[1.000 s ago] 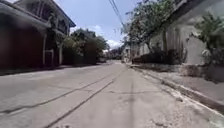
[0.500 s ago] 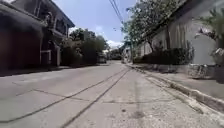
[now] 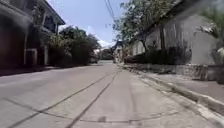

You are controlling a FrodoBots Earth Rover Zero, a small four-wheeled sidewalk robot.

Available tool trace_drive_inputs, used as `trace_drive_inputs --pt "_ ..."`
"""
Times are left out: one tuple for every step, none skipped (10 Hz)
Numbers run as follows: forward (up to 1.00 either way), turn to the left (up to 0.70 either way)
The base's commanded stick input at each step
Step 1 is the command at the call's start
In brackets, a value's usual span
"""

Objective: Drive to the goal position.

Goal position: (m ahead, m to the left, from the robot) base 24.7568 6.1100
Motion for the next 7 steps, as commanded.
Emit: trace_drive_inputs --pt "1.00 0.00" --pt "1.00 0.00" --pt "1.00 0.00" --pt "1.00 0.00" --pt "1.00 0.00" --pt "1.00 0.00" --pt "1.00 0.00"
